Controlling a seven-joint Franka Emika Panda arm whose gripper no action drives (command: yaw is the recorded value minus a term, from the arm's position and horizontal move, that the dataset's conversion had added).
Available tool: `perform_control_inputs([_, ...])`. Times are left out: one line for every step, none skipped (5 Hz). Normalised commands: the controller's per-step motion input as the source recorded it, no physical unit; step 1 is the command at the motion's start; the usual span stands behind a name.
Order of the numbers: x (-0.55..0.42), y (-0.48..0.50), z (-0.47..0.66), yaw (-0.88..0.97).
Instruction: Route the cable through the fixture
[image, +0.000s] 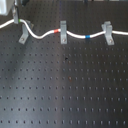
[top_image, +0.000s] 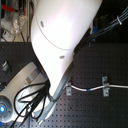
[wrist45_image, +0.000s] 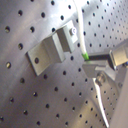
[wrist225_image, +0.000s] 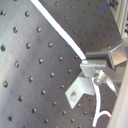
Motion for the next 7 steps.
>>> perform_control_inputs([0.076,-0.223,0.0,-0.22])
perform_control_inputs([0.087,-0.107,0.0,-0.21])
perform_control_inputs([0.111,-0.066,0.0,-0.25])
perform_control_inputs([0.107,-0.105,0.0,-0.29])
perform_control_inputs([0.075,-0.197,0.0,-0.27])
perform_control_inputs([0.058,-0.185,0.0,-0.27])
perform_control_inputs([0.037,-0.125,0.03,-0.24])
